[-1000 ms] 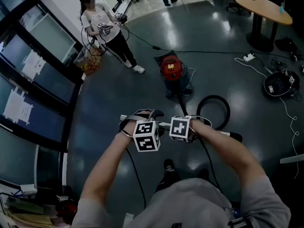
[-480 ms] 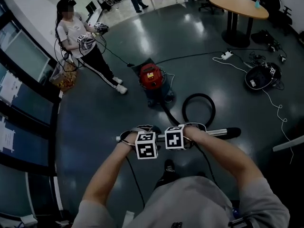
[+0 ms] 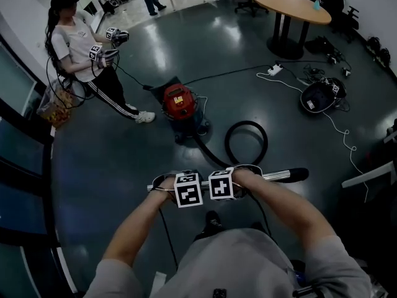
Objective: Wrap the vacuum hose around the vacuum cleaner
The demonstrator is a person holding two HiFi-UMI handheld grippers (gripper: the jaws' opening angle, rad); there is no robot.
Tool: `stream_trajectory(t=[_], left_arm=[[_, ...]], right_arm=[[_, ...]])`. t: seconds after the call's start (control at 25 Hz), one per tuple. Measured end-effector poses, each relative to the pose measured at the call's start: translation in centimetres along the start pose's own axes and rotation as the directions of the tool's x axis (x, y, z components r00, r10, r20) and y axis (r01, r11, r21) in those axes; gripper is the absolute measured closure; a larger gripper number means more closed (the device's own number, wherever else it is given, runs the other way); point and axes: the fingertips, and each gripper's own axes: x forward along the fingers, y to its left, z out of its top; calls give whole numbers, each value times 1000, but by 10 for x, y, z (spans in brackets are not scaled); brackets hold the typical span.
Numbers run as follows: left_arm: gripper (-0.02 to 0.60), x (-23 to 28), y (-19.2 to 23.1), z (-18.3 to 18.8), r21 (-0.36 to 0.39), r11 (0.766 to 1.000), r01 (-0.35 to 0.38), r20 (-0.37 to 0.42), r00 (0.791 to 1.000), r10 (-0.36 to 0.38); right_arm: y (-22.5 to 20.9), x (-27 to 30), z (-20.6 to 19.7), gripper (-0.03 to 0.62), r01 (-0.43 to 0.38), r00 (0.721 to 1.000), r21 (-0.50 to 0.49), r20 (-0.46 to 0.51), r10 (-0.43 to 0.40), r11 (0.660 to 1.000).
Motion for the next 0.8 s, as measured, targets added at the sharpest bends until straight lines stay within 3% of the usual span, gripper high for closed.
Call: stream_trajectory(t=[0.4, 0.56, 0.68, 0.8], left_arm=[[437, 15, 13, -15, 51, 998, -32, 41, 999, 30], [437, 19, 14, -15, 58, 998, -30, 42, 999, 28], [437, 26, 12, -17, 57, 998, -12, 39, 999, 9], [437, 35, 12, -17, 33, 999, 11, 44, 999, -13]], right_arm=[[-17, 16, 7, 552, 76, 997, 51, -29, -75, 996], [-21, 13, 0, 500, 114, 993, 52, -40, -112, 992], [-21, 2, -9, 407, 128, 991, 64, -30, -127, 990], [-20, -9, -22, 405, 149, 989, 81, -27, -147, 986]])
